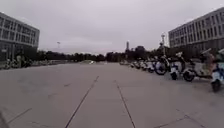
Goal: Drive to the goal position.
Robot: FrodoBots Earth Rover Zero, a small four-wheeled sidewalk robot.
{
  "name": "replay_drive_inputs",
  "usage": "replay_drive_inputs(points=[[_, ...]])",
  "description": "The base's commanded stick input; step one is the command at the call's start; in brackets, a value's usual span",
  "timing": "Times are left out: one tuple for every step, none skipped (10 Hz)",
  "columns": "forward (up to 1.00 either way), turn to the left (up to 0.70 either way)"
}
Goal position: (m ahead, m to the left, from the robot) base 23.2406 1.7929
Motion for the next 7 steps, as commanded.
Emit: replay_drive_inputs(points=[[0.7,0.0],[0.7,0.0],[0.7,0.0],[0.7,0.0],[0.7,0.0],[0.7,0.0],[0.7,0.0]])
